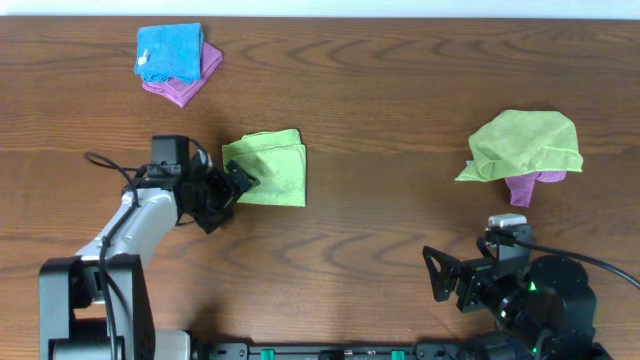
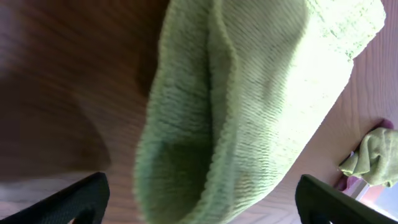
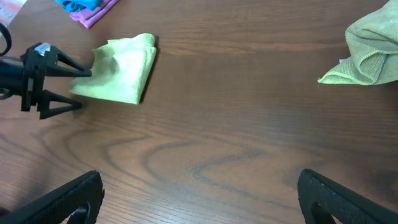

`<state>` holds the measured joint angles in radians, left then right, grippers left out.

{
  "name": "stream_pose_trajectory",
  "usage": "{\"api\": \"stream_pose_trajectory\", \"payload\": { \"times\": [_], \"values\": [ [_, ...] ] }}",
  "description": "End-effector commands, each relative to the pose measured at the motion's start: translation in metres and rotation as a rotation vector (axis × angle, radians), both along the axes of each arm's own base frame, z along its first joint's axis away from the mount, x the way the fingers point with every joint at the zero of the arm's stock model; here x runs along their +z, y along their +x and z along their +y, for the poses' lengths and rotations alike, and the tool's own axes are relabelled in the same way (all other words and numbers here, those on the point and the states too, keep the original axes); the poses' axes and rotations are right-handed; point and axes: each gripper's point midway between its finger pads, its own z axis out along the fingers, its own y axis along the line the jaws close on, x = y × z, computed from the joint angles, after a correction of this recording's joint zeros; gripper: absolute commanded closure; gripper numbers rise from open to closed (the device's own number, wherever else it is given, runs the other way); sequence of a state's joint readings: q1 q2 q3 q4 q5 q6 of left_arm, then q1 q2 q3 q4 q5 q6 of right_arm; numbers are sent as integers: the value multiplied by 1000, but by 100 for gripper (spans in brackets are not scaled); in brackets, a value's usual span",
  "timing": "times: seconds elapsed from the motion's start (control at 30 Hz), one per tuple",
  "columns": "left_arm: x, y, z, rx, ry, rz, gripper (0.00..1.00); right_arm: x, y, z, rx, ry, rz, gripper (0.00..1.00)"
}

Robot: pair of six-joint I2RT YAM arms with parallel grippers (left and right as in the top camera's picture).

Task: Fold the cloth
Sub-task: 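Grasp the folded green towel's edge with the left gripper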

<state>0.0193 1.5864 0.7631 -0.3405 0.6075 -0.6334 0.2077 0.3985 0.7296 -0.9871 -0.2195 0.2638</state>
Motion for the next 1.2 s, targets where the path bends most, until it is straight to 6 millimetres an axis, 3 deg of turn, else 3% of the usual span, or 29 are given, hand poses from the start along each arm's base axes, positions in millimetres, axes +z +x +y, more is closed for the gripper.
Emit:
{"api": "stream_pose_trajectory", "payload": {
  "times": [0.0, 0.57, 0.9, 1.0, 1.17],
  "values": [
    [-6, -3, -1, 13, 48, 16, 4, -2, 0, -2, -22, 7, 9, 1],
    [-7, 13, 4, 74, 101, -24, 6, -2, 0, -2, -22, 7, 9, 1],
    [-27, 18, -5, 85, 38, 16, 10, -2, 0, -2, -22, 7, 9, 1],
    [-30, 23, -6, 83, 31, 4, 20, -2, 0, -2, -22, 7, 9, 1],
    [-32, 35, -8, 77, 16, -42, 65, -2, 0, -2, -22, 7, 9, 1]
  ]
}}
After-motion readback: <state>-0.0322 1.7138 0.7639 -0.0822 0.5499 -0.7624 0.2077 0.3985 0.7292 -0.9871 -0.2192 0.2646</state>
